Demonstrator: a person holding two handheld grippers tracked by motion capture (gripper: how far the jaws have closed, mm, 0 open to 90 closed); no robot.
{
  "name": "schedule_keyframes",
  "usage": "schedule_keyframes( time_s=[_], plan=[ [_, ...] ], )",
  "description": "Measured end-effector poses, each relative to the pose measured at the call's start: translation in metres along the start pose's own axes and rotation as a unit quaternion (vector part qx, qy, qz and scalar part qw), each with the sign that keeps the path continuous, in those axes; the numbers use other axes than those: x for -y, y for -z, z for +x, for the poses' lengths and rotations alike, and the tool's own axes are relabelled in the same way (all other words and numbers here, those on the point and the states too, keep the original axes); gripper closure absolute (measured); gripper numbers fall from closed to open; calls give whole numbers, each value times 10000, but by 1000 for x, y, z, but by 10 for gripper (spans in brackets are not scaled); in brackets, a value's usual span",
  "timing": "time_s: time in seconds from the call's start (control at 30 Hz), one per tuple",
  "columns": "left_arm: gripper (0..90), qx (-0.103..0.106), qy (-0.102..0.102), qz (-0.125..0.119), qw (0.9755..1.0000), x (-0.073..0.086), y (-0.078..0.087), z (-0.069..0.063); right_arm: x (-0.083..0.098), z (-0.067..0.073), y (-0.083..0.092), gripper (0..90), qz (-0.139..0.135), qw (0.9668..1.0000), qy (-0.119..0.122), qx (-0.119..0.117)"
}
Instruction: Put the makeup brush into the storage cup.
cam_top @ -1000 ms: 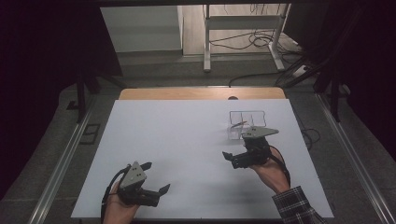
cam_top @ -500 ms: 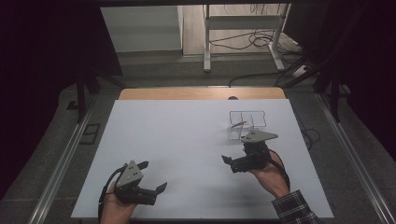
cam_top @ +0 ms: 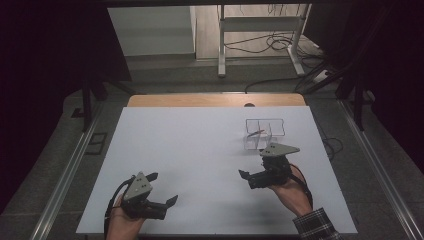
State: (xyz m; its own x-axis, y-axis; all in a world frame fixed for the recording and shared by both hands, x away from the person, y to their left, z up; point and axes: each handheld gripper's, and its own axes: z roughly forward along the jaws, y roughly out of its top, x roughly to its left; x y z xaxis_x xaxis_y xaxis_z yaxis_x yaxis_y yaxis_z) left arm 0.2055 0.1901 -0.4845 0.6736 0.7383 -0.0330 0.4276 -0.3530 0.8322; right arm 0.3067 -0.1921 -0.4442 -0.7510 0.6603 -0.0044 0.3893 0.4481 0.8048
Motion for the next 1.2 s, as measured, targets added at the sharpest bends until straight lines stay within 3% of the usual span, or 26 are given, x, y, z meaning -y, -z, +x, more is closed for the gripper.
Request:
schedule_keyframes(
  time_s=[1.2],
  plan=[
    [37,-170,282,-116,9994,12,20,18,21,2,27,0,-141,9998,-128,47]
  ],
)
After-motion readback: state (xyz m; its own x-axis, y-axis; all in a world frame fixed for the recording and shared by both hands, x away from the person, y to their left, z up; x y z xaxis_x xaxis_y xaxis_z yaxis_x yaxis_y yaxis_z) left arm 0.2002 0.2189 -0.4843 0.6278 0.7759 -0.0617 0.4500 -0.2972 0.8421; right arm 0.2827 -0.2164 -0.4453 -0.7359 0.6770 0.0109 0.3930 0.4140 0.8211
